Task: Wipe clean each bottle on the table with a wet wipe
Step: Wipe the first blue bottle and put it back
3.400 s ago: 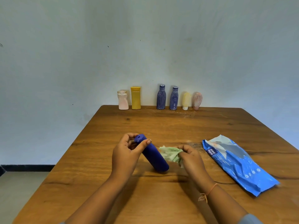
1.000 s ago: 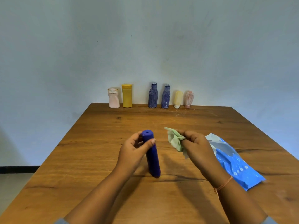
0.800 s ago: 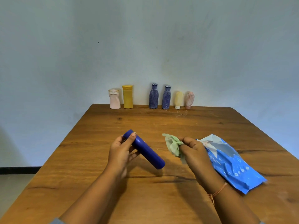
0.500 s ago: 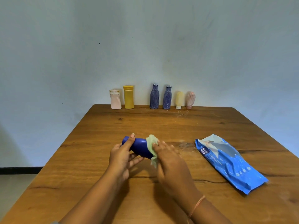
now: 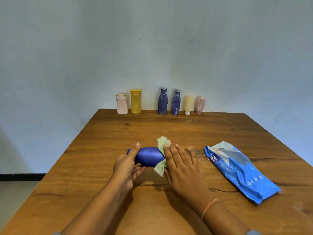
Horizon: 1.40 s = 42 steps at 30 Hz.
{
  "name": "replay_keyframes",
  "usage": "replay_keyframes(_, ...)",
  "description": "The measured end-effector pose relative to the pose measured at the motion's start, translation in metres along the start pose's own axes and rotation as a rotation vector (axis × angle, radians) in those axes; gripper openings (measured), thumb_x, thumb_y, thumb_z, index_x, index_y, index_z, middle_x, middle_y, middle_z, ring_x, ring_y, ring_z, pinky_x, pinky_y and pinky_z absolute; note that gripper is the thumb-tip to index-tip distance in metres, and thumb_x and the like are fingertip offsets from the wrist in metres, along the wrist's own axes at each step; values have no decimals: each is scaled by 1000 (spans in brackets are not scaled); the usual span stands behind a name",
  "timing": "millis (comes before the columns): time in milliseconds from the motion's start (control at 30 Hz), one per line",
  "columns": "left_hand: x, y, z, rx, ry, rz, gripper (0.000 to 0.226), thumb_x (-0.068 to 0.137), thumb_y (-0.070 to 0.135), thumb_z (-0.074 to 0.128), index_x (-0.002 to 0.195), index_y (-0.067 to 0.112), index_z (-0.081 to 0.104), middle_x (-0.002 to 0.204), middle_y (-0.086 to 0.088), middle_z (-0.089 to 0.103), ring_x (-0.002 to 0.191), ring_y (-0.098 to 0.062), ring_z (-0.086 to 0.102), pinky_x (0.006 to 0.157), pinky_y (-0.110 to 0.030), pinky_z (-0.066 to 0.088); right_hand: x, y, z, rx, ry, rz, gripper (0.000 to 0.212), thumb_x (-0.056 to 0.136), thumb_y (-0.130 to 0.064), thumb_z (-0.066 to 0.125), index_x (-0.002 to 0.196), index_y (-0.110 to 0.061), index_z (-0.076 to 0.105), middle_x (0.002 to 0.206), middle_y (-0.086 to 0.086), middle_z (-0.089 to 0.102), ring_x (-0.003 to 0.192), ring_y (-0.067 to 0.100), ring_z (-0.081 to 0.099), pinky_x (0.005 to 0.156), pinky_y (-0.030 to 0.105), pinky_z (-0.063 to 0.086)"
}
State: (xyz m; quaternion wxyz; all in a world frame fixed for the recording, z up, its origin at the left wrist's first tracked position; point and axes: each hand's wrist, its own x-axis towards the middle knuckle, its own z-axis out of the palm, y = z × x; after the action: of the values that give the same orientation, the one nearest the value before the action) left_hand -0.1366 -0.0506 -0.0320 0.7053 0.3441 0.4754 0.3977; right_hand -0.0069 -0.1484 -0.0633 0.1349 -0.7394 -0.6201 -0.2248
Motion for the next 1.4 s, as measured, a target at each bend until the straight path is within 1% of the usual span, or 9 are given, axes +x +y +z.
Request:
replay_keyframes(267,-6,-7,7,-87,1,-115,39,79,32,70,105,8,54,91,-17,65,74,-26,65,51,-27,57,2,-8,6,21,28,9,56,88,-34,33,137,-8,41,141,12,45,133,28,38,104,52,21)
replay_keyframes(433,-6,-14,11,14,26,-31,33,77,35,72,86,10,53,86,-15,67,71,-23,65,61,-31,56,11,-18,6,69,-12,-86,54,86,-37,35,131,-10,47,126,8,59,118,24,55,101,47,35)
replay_keyframes(667,-7,-1,1,-37,-31,27,28,78,23,70,90,11,47,92,-17,65,81,-26,67,59,-30,58,28,32,-15,597,-336,169,31,97,-45,32,99,-21,51,90,-3,60,82,12,57,72,27,45)
replay_keyframes(800,-7,-3,4,-193,-87,-38,27,79,12,67,99,9,49,100,-22,64,90,-28,66,74,-37,56,19,19,-8,849,-152,443,19,99,-33,34,94,-24,49,91,-4,58,84,9,56,69,18,41)
replay_keyframes(900,-6,-11,9,-188,-104,-4,31,78,8,66,104,7,49,99,-19,64,87,-25,66,75,-35,55,7,3,5,458,34,210,23,96,-28,33,105,-21,53,99,-6,56,94,12,50,87,30,39)
replay_keyframes(1000,-7,-12,12,-131,-188,65,21,78,3,64,94,8,51,95,-15,67,73,-18,69,67,-28,57,9,-1,4,470,1,31,31,95,-33,30,112,-21,53,101,-6,60,96,12,54,101,36,33)
replay_keyframes(1100,-7,-5,10,-208,-250,75,18,81,0,59,93,10,50,101,-15,67,88,-22,65,78,-34,56,18,11,-7,567,-94,42,37,96,-48,26,97,-24,54,85,-7,59,77,9,53,72,27,43)
replay_keyframes(1233,-6,-3,7,-383,-251,-7,19,84,-2,54,100,8,50,101,-16,66,98,-26,62,85,-38,50,26,24,-15,944,-98,398,43,94,-47,34,77,-16,58,70,0,57,63,5,51,60,22,44)
replay_keyframes(1400,-6,-6,6,-295,-353,15,29,75,-3,59,99,10,50,105,-11,68,102,-24,62,91,-36,50,27,15,-17,1542,-71,999,18,97,-20,47,94,-8,59,98,11,59,91,23,60,65,35,58)
